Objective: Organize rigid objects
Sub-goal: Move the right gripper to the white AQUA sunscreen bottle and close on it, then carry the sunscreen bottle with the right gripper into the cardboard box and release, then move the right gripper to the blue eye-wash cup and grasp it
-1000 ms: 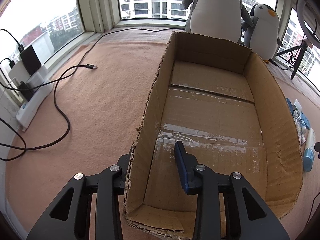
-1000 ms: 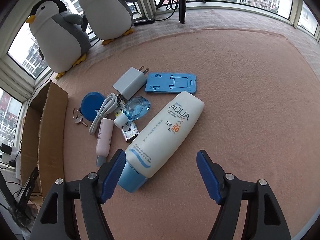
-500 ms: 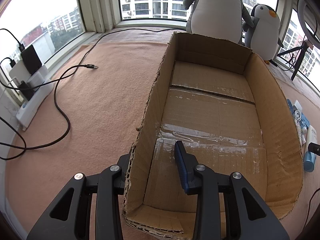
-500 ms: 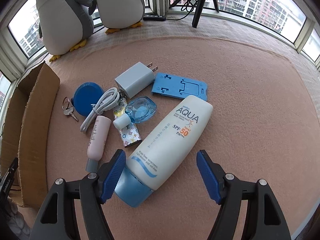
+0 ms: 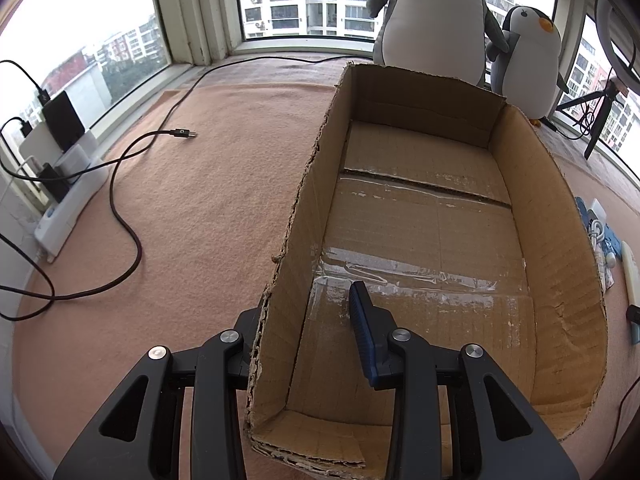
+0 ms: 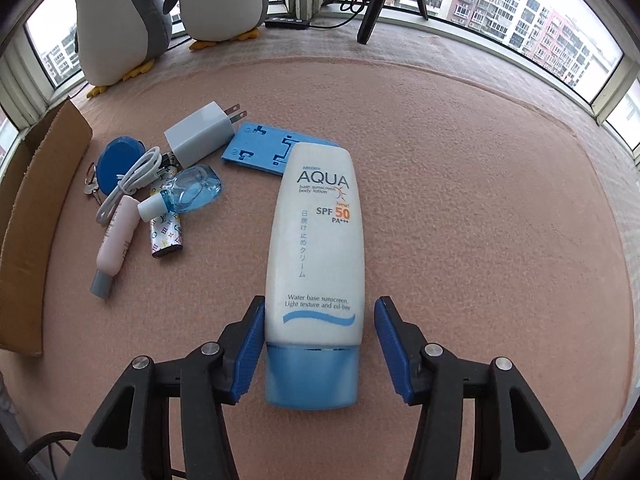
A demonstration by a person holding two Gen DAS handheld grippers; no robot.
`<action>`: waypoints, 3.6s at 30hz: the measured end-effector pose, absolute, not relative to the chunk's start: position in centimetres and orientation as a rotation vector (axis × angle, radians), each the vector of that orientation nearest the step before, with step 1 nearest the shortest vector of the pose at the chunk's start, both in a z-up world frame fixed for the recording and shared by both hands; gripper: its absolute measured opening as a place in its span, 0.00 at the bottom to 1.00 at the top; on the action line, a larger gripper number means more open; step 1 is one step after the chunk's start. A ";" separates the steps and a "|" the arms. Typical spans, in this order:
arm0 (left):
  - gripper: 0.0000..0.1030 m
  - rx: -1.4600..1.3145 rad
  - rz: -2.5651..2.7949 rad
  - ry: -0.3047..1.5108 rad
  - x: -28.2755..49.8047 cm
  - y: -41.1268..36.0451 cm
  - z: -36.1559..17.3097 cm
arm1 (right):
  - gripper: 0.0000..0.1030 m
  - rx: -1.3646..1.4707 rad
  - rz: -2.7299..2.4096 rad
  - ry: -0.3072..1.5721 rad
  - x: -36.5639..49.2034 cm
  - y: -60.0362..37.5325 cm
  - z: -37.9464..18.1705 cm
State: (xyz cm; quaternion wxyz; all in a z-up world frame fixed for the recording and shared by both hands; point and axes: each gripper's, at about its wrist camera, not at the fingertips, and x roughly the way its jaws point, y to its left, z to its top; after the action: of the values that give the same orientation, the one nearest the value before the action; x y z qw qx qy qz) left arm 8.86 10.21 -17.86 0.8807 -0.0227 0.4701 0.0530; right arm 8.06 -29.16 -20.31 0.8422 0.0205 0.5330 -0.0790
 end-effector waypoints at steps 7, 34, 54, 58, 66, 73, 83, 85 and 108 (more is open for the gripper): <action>0.33 -0.038 0.117 0.982 9.0 10.0 -17.9 | 0.49 0.038 -0.147 1.079 8.7 -29.4 -20.3; 0.34 0.006 0.157 0.989 9.1 9.4 -17.8 | 0.42 0.052 -0.057 0.953 5.4 -29.0 -18.5; 0.34 0.014 0.149 0.977 8.9 9.4 -17.9 | 0.42 -0.027 0.292 0.802 9.4 -14.2 -9.1; 0.34 0.010 0.149 0.973 8.8 9.4 -17.9 | 0.42 -0.059 0.345 0.815 11.0 -10.4 -9.9; 0.34 0.001 0.149 0.971 8.7 9.6 -17.9 | 0.42 -0.122 0.398 0.863 13.0 -5.1 -12.6; 0.34 -0.002 0.151 0.970 8.8 9.5 -17.8 | 0.42 -0.127 0.411 0.899 14.2 -3.3 -14.0; 0.34 -0.005 0.152 0.971 8.9 9.5 -17.8 | 0.43 -0.159 0.429 0.937 15.5 -1.8 -15.6; 0.34 -0.005 0.151 0.970 8.9 9.5 -17.8 | 0.44 -0.168 0.437 0.948 15.5 -1.6 -15.8; 0.34 -0.004 0.153 0.970 8.9 9.5 -17.8 | 0.57 -0.125 0.369 0.898 13.5 -5.8 -13.4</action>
State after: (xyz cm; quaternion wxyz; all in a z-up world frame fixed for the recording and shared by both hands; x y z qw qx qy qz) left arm 8.93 9.50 -17.81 0.8820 -0.0018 0.4655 0.0734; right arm 13.46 -5.81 -13.41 0.8826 -0.0603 0.4312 0.1774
